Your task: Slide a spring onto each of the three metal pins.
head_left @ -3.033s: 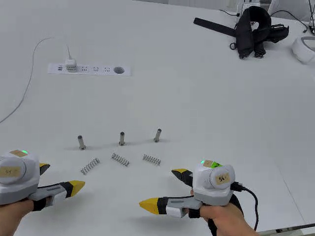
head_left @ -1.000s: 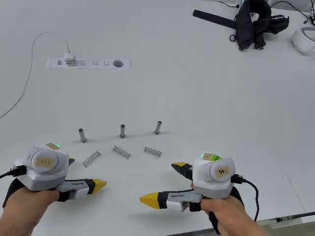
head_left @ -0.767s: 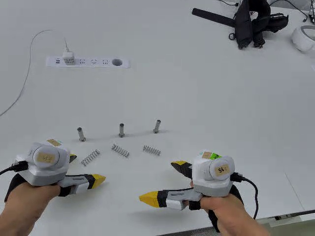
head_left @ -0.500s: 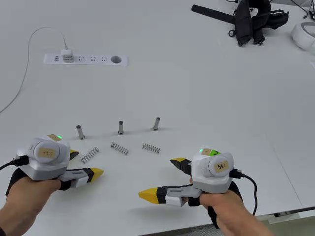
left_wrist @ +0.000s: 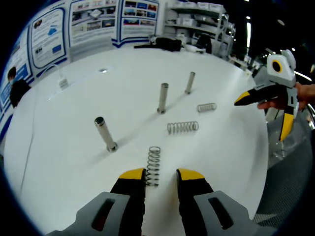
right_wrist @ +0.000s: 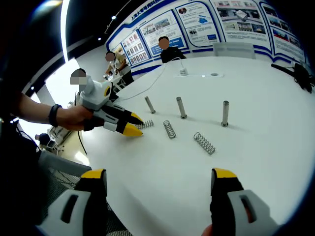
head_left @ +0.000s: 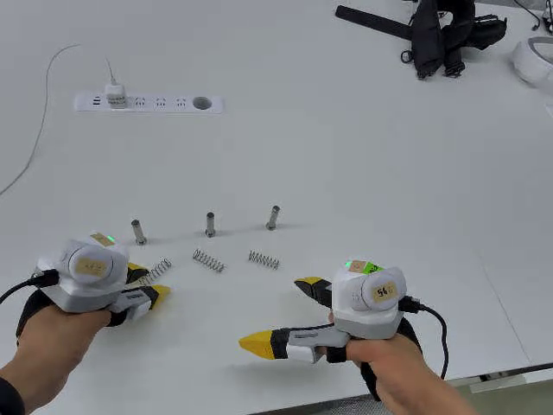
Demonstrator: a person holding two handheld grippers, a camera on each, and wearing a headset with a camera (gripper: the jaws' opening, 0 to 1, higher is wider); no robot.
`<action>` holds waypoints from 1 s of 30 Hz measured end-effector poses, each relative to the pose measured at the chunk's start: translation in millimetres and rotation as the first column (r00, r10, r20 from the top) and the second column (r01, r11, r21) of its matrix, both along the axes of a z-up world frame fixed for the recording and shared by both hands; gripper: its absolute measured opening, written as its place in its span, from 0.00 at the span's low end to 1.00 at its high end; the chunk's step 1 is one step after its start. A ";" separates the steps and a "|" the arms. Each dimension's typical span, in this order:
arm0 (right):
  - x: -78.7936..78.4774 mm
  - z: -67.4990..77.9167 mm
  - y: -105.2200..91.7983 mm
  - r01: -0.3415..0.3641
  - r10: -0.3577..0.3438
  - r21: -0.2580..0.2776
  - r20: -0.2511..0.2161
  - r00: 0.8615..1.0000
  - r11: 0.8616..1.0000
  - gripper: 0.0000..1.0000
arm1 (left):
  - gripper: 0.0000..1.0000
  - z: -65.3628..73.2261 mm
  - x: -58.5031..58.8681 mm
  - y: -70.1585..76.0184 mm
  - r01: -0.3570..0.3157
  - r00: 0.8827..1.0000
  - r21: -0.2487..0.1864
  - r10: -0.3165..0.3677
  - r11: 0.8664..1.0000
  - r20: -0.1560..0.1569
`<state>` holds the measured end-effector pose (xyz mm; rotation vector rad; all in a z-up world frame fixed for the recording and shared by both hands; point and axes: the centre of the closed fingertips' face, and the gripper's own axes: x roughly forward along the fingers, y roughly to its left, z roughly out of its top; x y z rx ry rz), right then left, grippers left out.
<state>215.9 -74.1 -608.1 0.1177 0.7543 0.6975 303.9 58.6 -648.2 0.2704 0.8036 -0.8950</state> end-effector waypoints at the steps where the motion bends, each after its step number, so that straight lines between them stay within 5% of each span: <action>1: -0.1 0.0 -0.5 0.000 0.000 -0.001 0.000 1.000 1.000 0.89 | 0.25 -0.2 -0.3 -0.6 0.000 1.000 0.000 0.000 1.000 -0.001; 16: -2.6 -0.7 -0.5 -0.003 0.003 -0.003 -0.005 1.000 1.000 0.88 | 0.12 -2.8 1.5 1.1 0.015 0.999 0.041 -0.017 0.999 0.045; 30: -1.1 1.4 0.0 0.002 -0.002 0.008 -0.002 1.000 1.000 0.88 | 0.10 1.8 -11.3 7.2 0.006 1.000 0.019 -0.006 1.000 0.004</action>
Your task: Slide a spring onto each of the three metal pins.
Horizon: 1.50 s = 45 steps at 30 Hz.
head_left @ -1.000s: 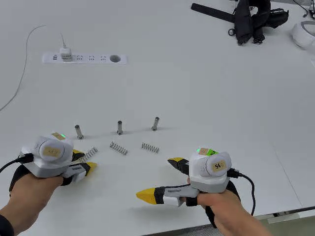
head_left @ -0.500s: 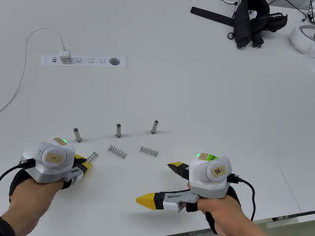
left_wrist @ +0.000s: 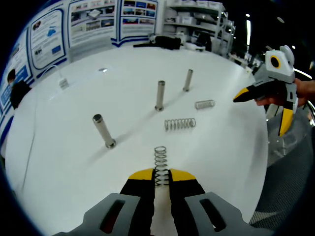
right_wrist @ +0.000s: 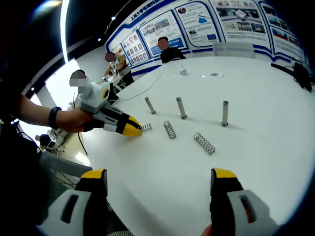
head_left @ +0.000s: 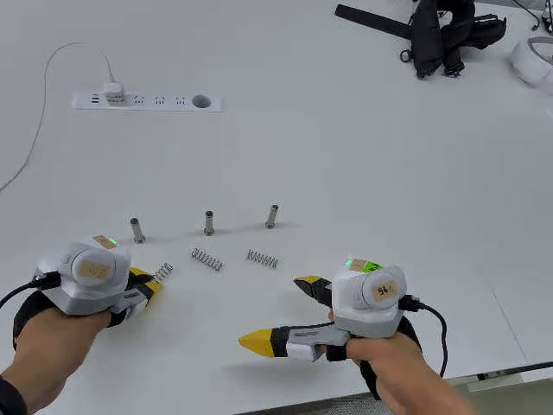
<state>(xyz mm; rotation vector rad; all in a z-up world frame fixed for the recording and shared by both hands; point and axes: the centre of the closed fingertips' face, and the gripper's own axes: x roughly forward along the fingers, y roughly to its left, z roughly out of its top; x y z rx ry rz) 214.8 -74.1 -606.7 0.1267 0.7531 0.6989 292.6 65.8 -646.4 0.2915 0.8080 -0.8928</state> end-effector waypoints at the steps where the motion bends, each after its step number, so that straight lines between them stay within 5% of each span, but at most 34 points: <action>1: 0.2 0.3 0.1 0.000 0.000 0.001 0.000 1.000 1.000 0.88 | 0.10 1.0 -1.5 0.0 0.004 1.000 -0.002 -0.004 1.000 0.000; 10: 2.6 2.4 6.7 -0.011 0.011 0.022 0.004 1.000 1.000 0.86 | 0.10 11.8 -19.6 -4.1 0.017 1.000 -0.036 -0.018 0.999 -0.009; 16: 2.4 2.1 12.1 -0.025 0.025 0.031 0.005 1.000 0.999 0.85 | 0.10 22.8 -36.2 -14.5 0.099 0.995 -0.046 -0.099 0.994 0.005; 27: 0.0 8.0 16.7 -0.058 0.057 0.050 0.016 0.998 0.997 0.80 | 0.10 48.3 -61.0 -43.7 0.252 0.967 -0.067 -0.249 0.966 0.049; 45: -0.5 47.3 34.1 -0.163 0.154 0.212 0.057 0.986 0.964 0.33 | 0.10 72.4 -88.0 -70.3 0.361 0.932 -0.097 -0.353 0.928 0.086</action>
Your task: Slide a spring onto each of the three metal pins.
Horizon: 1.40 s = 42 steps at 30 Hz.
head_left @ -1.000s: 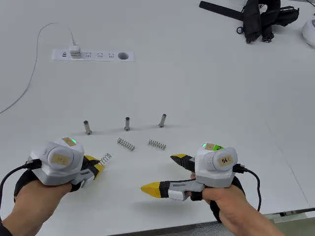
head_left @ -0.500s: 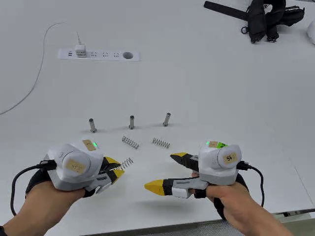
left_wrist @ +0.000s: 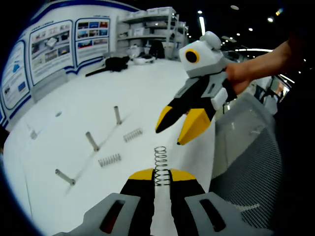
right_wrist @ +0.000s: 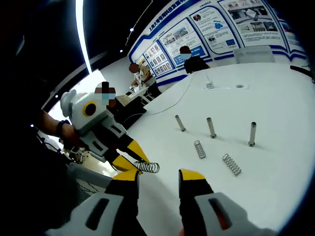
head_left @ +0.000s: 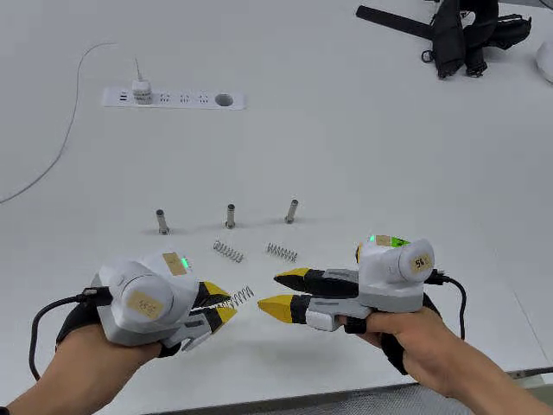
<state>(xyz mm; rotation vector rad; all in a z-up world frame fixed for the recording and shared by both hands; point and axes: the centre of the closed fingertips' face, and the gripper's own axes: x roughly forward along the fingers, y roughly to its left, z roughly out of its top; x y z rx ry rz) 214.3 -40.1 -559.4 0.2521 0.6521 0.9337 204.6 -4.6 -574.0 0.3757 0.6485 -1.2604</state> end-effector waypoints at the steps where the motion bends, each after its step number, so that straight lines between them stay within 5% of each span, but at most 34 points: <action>1: -0.9 0.3 1.2 -0.009 0.009 0.003 -0.004 1.000 1.000 0.33 | 0.10 0.4 -1.6 -0.8 0.006 1.000 0.001 -0.006 1.000 0.002; 26: -24.2 9.8 17.3 -0.214 0.219 0.065 -0.072 0.973 0.975 0.14 | 0.10 17.4 -21.0 -17.3 0.144 0.989 -0.034 -0.142 0.989 0.032; 42: -21.3 22.8 18.6 -0.265 0.265 0.015 -0.060 0.962 0.964 0.13 | 0.10 17.5 -19.4 -21.7 0.156 0.988 -0.043 -0.156 0.987 0.018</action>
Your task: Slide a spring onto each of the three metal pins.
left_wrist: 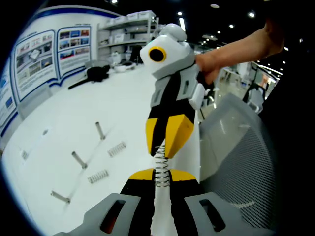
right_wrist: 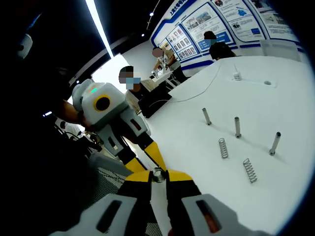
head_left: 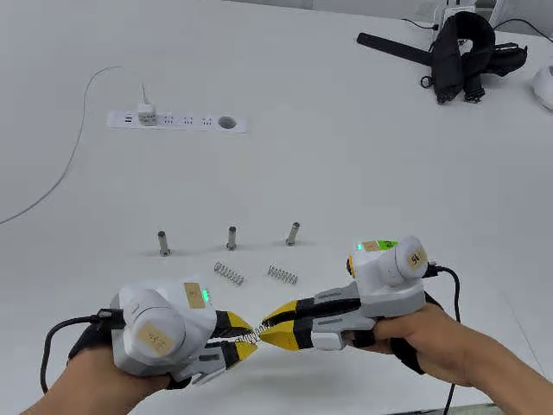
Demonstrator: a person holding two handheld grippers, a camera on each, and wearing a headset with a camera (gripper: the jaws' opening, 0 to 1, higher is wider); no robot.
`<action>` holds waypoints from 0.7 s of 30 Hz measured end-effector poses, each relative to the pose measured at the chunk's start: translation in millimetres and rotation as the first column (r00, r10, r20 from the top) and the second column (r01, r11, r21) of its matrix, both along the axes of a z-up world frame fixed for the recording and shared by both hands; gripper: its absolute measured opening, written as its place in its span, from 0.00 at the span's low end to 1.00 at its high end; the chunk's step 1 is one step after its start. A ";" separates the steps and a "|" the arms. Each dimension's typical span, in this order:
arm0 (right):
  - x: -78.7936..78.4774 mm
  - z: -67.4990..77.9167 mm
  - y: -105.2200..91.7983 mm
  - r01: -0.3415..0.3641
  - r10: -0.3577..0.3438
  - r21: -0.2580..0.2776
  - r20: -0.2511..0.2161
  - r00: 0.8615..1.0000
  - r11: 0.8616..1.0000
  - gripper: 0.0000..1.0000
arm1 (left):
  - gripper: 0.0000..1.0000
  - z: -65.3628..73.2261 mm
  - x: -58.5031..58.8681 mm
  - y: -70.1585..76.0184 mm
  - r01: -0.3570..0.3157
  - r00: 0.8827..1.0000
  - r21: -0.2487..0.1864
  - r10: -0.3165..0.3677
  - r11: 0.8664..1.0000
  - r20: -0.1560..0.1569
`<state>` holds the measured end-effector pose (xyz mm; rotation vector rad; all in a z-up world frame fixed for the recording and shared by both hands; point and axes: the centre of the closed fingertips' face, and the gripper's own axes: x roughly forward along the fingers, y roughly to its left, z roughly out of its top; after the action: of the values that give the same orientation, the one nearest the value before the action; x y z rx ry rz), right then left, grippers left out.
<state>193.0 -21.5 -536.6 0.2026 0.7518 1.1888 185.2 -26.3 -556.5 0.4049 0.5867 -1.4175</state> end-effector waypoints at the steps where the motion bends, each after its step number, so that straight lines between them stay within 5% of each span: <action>1: 0.8 1.5 0.4 -0.001 0.001 -0.001 0.003 1.000 1.000 0.13 | 0.10 0.5 0.4 -0.3 -0.001 1.000 -0.003 0.001 1.000 -0.001; 11: 4.1 10.0 1.3 -0.061 0.067 -0.086 0.071 0.995 0.994 0.12 | 0.10 4.6 5.6 -5.1 -0.012 1.000 -0.023 0.012 1.000 -0.007; 21: 0.5 12.7 -1.2 -0.144 0.169 -0.191 0.123 0.978 0.971 0.13 | 0.10 9.6 4.6 -8.1 -0.001 1.000 -0.038 0.001 0.999 -0.002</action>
<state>193.4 -22.6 -523.8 -0.0919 0.7588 1.2619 189.9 -34.4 -546.9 0.3735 0.5609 -1.4261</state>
